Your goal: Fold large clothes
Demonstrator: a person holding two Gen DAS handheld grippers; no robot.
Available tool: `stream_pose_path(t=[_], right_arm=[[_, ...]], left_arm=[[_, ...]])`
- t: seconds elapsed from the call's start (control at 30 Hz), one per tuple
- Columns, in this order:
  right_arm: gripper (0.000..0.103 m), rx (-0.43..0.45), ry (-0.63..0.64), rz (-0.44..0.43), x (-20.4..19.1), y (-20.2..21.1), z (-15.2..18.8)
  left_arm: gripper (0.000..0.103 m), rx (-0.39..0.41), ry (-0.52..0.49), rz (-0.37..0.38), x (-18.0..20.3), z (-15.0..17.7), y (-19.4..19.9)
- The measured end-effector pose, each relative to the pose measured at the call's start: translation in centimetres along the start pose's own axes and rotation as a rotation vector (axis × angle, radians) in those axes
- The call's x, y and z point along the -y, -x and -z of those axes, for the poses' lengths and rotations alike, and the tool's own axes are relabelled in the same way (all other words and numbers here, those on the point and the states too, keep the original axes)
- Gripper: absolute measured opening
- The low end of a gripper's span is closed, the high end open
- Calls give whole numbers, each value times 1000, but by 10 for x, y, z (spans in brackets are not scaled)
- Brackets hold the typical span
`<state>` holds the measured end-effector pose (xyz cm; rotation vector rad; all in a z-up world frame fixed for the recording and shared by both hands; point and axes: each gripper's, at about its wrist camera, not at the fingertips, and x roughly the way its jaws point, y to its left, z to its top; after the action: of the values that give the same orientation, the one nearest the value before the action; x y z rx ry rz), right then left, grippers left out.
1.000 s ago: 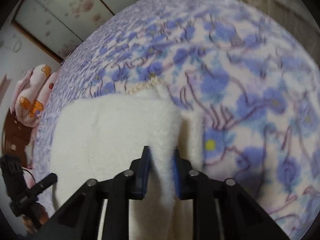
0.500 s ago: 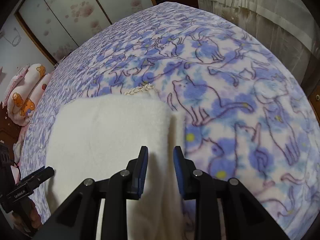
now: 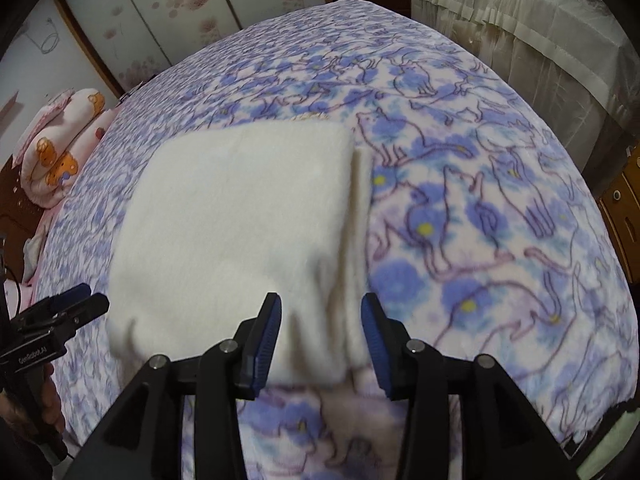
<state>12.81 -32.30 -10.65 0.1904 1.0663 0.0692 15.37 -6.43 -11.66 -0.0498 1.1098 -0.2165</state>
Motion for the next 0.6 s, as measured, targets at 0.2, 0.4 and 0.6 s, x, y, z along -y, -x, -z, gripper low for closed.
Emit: stream_pose_path(t=[0.2, 0.4, 0.6], right_arm=[[45, -29, 51, -1, -13, 16, 26], [80, 10, 63, -61, -19, 39, 28], [93, 40, 75, -79, -23, 53, 17]], left_arm=[[77, 23, -21, -15, 10, 23, 25], [103, 4, -33, 12, 15, 24, 40], [103, 20, -11, 32, 12, 17, 47]])
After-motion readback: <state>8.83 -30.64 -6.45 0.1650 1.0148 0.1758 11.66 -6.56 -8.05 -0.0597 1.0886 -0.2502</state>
